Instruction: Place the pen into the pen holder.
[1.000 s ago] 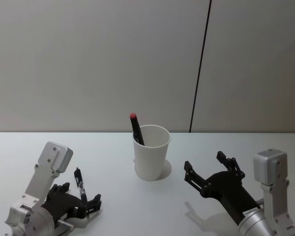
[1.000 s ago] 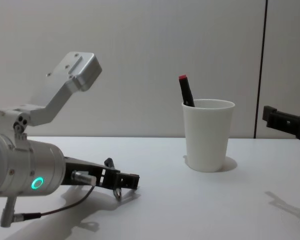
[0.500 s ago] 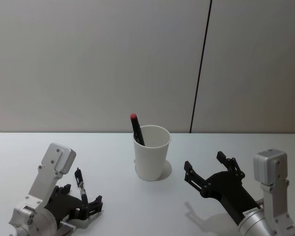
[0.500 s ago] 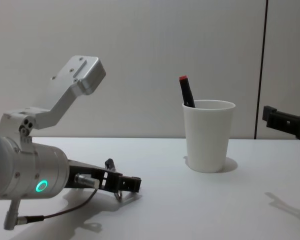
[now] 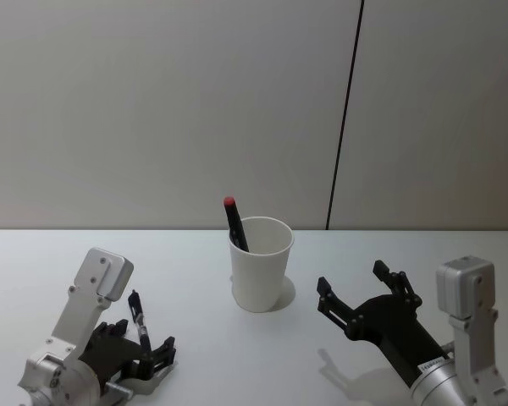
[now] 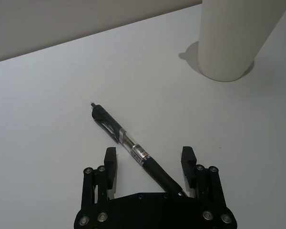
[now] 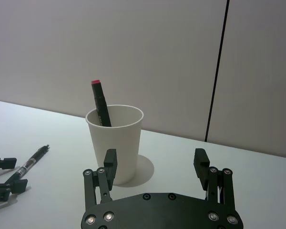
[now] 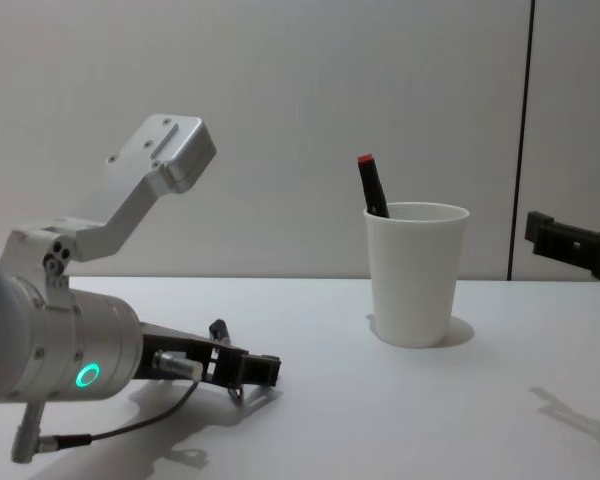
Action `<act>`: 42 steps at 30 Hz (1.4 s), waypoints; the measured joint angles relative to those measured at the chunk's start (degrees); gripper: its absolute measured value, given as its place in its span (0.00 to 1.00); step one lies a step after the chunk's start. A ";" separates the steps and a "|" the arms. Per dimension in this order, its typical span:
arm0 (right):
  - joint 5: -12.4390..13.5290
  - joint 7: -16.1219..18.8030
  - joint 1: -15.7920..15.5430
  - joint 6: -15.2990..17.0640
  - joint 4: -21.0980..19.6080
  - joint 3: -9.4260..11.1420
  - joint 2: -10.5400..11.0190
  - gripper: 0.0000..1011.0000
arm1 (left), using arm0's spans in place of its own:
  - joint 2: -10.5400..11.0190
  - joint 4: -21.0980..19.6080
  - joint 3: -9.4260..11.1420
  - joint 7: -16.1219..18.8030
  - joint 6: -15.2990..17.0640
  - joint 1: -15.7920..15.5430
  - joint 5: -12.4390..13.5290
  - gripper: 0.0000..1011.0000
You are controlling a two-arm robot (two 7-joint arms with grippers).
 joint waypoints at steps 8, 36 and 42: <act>0.00 0.00 0.00 0.00 0.00 0.00 0.00 0.99 | -0.05 0.03 0.00 0.00 0.05 0.03 0.08 0.81; 0.00 0.00 0.00 0.00 0.00 0.00 0.00 0.99 | -0.19 -0.54 -0.89 0.24 0.08 0.76 0.39 0.63; 0.00 0.00 0.00 0.00 0.00 0.00 0.00 0.99 | -0.21 -0.60 -0.98 0.29 0.09 0.82 0.44 0.59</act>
